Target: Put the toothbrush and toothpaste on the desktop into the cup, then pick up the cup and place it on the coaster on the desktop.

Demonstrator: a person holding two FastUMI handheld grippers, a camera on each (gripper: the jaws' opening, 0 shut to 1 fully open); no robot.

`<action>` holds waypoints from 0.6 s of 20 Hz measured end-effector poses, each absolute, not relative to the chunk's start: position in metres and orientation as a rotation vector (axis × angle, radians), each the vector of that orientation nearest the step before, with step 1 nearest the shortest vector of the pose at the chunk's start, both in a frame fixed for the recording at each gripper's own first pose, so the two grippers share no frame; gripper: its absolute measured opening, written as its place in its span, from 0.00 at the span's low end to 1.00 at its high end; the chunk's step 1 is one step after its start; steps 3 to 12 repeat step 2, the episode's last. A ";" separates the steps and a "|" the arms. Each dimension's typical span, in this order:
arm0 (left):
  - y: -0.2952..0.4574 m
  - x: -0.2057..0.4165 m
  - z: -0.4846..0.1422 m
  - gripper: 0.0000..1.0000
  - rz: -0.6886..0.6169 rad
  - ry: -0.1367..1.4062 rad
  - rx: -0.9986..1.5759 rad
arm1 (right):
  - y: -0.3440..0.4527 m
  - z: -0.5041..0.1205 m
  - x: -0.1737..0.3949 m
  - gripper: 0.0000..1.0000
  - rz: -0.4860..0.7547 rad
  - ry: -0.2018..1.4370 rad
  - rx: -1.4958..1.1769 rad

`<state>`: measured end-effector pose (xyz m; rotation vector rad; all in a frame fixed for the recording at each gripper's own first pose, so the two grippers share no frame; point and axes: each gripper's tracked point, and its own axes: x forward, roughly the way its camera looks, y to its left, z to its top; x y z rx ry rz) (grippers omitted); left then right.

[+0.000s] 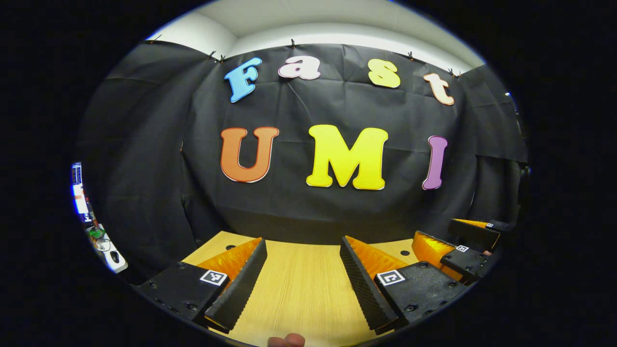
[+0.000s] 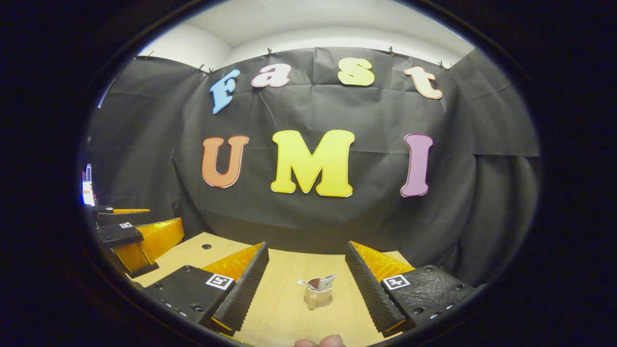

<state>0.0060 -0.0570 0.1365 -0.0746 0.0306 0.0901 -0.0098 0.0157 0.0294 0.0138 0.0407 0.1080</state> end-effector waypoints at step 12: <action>-0.058 0.007 0.140 0.96 0.095 0.005 -0.076 | 0.011 0.031 -0.010 0.96 0.099 0.037 0.027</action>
